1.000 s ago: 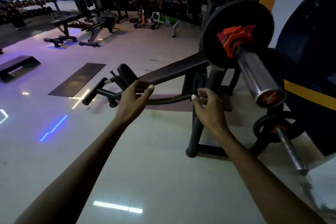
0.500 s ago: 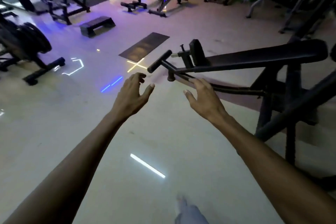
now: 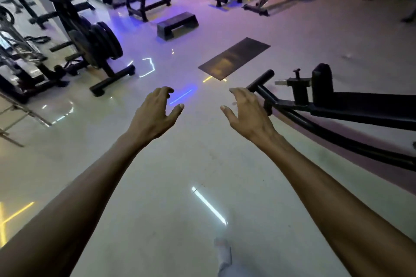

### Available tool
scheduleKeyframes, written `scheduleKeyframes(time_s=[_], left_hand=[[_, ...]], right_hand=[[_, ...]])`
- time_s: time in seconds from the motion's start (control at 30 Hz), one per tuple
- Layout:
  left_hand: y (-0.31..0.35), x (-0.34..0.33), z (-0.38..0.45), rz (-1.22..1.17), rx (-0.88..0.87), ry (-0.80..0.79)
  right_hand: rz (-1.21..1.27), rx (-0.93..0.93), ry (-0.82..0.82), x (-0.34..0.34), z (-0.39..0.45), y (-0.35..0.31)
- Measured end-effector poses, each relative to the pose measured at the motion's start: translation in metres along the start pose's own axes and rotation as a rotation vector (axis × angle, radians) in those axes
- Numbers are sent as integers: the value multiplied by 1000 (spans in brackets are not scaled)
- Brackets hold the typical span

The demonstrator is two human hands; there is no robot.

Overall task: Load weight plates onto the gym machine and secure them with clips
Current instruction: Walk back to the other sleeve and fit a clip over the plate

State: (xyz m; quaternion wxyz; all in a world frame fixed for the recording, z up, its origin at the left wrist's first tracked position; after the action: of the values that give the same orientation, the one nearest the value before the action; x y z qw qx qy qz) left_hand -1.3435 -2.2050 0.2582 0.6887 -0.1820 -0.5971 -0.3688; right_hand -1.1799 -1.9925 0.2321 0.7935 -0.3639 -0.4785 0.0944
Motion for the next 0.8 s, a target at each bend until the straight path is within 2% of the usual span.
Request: scheduleKeyframes(time_s=[0.23, 0.5, 0.8], left_hand=[[-59, -27, 148, 36, 25, -33], [-145, -87, 352, -6, -13, -32], [-187, -119, 607, -33, -141, -93]], right_hand=[[-5, -3, 0, -50, 158, 21], [-26, -71, 4, -121, 351, 71], [-32, -167, 134, -132, 567, 112]])
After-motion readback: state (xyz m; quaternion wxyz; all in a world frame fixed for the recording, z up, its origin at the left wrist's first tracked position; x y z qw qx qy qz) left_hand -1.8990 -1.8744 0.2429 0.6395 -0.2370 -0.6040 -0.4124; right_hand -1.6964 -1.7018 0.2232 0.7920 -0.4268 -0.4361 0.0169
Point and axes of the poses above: each hand's wrist, its own z-axis towards the middle knuckle, its own x-axis out of the back of the hand, y = z × x, the point moved 1 cm from there along z, towards the middle knuckle, and after that the axes turned 12 degrees about z, right-handed, at the moved point
